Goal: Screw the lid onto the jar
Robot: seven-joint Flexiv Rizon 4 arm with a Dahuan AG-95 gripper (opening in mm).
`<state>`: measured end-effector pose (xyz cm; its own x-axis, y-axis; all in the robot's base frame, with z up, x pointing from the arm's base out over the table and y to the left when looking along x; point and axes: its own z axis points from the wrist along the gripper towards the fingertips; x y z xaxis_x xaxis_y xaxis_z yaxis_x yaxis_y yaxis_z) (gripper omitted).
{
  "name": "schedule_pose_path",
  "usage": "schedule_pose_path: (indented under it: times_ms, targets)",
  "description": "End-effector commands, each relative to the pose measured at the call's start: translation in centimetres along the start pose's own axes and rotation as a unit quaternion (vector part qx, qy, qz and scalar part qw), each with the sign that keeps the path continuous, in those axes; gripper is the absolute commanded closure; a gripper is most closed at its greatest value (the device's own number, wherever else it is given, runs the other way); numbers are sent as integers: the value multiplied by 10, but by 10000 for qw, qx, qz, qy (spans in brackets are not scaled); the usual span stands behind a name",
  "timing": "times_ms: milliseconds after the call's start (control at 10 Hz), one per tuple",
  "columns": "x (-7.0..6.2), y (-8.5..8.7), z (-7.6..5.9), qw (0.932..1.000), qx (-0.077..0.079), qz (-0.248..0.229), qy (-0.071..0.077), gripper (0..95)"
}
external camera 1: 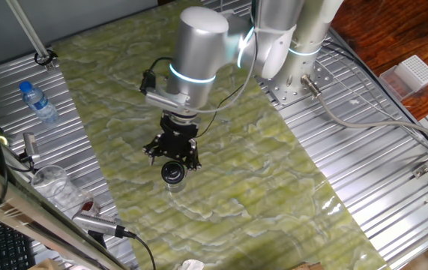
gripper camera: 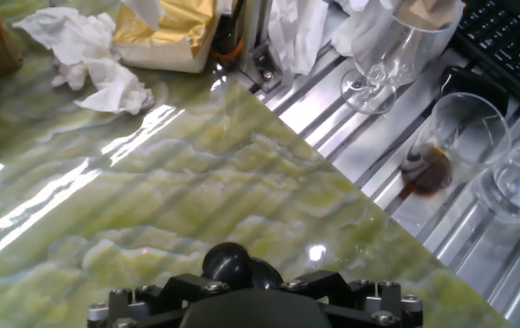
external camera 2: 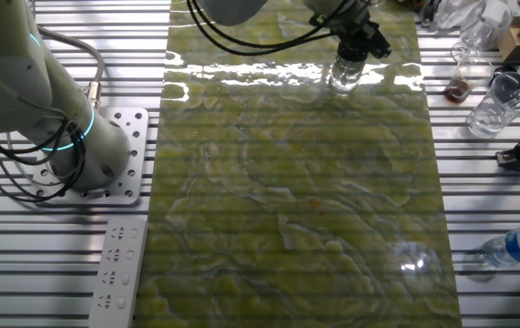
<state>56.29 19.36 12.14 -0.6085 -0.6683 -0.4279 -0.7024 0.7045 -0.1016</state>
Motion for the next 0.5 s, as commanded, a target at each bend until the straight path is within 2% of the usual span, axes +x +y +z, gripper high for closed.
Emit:
schedule_pose_path:
  times_ms: [100, 500]
  targets:
    - [-3, 2, -6, 9998, -115, 40, 133, 0]
    - [-12, -3, -11, 9988, -241, 240, 344, 0]
